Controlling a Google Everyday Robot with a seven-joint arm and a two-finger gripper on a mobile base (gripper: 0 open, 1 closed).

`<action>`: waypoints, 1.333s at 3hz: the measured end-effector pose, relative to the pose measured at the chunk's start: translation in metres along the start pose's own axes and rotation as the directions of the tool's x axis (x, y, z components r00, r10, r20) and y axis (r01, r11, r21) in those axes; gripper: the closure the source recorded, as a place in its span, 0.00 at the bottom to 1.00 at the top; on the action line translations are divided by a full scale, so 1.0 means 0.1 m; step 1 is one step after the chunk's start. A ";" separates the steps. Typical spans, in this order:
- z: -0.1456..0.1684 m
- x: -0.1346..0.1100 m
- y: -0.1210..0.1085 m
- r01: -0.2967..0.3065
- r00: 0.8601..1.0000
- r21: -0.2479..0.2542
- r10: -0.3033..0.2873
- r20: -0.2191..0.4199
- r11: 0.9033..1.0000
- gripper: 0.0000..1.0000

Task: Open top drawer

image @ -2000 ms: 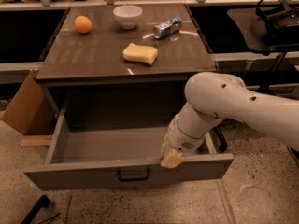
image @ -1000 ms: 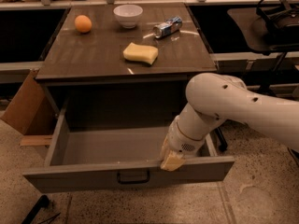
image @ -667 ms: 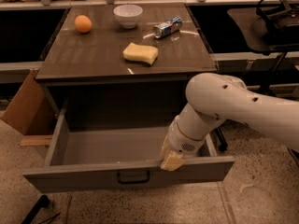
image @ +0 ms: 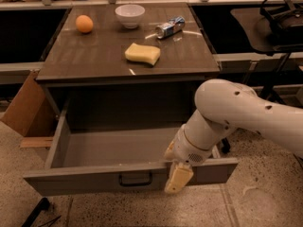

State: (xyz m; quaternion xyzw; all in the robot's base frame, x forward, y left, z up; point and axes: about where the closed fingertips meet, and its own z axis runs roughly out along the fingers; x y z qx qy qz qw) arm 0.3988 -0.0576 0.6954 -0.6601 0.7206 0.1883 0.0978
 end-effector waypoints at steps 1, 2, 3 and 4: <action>-0.01 0.01 0.07 -0.010 1.000 -0.012 0.010 0.014 1.000 0.00; -0.01 0.00 0.07 -0.009 1.000 -0.011 0.009 0.014 1.000 0.00; -0.36 0.01 -0.22 0.028 0.999 0.078 -0.029 0.014 0.997 0.00; -0.78 0.00 -0.48 0.055 0.998 0.169 -0.058 0.012 0.984 0.00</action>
Offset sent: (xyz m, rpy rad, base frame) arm -0.0009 -0.0012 0.0048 0.0179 0.0030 -0.0014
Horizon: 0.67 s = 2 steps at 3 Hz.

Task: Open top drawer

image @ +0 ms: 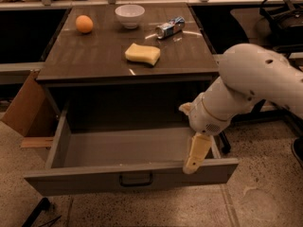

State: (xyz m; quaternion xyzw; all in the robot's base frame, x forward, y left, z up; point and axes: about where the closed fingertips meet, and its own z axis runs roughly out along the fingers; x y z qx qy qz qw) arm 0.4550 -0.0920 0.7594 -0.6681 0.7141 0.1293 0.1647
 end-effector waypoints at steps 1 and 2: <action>-0.41 0.01 -0.30 0.032 0.999 0.073 -0.032 -0.001 0.997 0.00; -0.84 0.02 -0.54 0.053 0.999 0.147 -0.053 0.000 0.988 0.00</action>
Offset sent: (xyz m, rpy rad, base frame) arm 0.0768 -0.0696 0.1306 -0.0060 -0.2587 -0.0350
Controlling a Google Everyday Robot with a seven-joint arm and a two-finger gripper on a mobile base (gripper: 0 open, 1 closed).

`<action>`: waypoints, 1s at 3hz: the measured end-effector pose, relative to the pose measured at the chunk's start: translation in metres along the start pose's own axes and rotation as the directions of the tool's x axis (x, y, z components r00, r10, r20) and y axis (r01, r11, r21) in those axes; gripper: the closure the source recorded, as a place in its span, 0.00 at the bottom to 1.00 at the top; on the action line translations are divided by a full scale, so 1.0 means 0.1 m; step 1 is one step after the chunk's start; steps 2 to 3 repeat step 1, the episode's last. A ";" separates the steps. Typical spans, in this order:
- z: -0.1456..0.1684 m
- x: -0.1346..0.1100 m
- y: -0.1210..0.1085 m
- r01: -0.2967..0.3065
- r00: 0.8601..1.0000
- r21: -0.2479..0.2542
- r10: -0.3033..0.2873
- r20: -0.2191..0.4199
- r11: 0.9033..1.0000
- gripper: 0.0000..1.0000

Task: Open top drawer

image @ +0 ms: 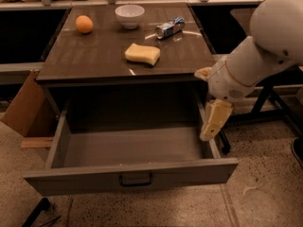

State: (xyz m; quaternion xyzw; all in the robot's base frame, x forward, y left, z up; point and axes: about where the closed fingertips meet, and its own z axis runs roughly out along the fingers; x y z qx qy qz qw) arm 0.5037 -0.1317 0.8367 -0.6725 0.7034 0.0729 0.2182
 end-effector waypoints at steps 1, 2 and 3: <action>-0.35 -0.03 -0.21 0.029 1.000 0.064 -0.029 -0.001 0.998 0.00; -0.35 -0.03 -0.21 0.029 1.000 0.064 -0.029 -0.001 0.998 0.00; -0.35 -0.03 -0.21 0.029 1.000 0.064 -0.029 -0.001 0.998 0.00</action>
Offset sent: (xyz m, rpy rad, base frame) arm 0.0000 0.0000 0.0000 0.0000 0.0000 0.0000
